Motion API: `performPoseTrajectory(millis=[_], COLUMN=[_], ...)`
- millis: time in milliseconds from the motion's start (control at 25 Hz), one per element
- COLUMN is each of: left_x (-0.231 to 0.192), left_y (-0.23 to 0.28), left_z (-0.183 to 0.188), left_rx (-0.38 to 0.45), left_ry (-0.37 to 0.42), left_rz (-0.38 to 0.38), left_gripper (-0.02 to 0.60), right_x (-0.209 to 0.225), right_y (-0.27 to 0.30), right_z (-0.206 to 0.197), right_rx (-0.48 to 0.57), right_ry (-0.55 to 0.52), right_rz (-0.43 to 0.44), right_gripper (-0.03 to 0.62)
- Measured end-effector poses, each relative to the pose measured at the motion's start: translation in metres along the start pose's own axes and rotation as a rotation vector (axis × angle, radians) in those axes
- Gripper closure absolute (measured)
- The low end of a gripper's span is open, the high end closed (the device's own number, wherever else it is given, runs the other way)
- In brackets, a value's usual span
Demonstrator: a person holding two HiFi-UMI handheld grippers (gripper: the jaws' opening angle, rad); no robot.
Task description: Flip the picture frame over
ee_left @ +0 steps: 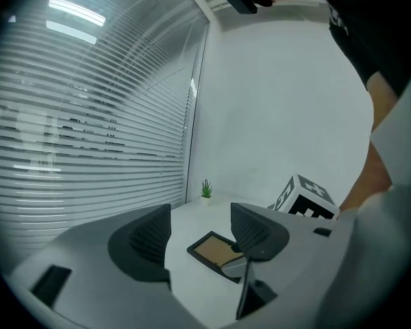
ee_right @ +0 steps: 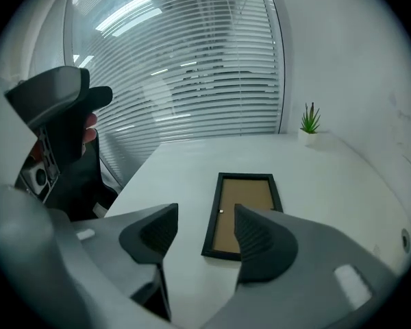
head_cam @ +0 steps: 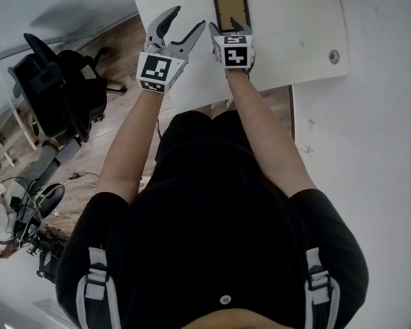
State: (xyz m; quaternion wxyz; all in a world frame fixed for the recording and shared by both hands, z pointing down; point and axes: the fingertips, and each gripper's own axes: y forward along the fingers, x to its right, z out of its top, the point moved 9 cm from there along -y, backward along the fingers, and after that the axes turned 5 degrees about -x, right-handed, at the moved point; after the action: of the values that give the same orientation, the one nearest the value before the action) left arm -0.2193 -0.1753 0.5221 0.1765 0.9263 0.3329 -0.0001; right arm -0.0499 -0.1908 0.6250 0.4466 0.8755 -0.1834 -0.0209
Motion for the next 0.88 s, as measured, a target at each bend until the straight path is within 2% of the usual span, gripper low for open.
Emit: performPoseTrajectory(millis=[280,560,760,880], left_x=[-0.007,-0.009,-0.012,-0.013], left_y=[0.021,0.036,0.040,0.038], left_z=[-0.006,-0.005,-0.010,-0.011], left_rx=[-0.018,-0.017,-0.020,-0.018], left_ry=[0.002,-0.006,-0.016,-0.027], left_rz=[0.023,0.028,0.034,0.031], left_gripper=[0.318,0.325,0.327,0.327], right_x=[0.001,-0.002,-0.002,-0.002], right_y=[0.022,0.036,0.045,0.045], right_z=[-0.001,-0.006,-0.011,-0.012], right_rx=[-0.074,-0.136,-0.151,-0.158], right_ry=[0.036,0.013,-0.004,-0.037], right_rz=[-0.004,-0.020,-0.044,-0.088], right_gripper=[0.362,0.401,0.443,0.494])
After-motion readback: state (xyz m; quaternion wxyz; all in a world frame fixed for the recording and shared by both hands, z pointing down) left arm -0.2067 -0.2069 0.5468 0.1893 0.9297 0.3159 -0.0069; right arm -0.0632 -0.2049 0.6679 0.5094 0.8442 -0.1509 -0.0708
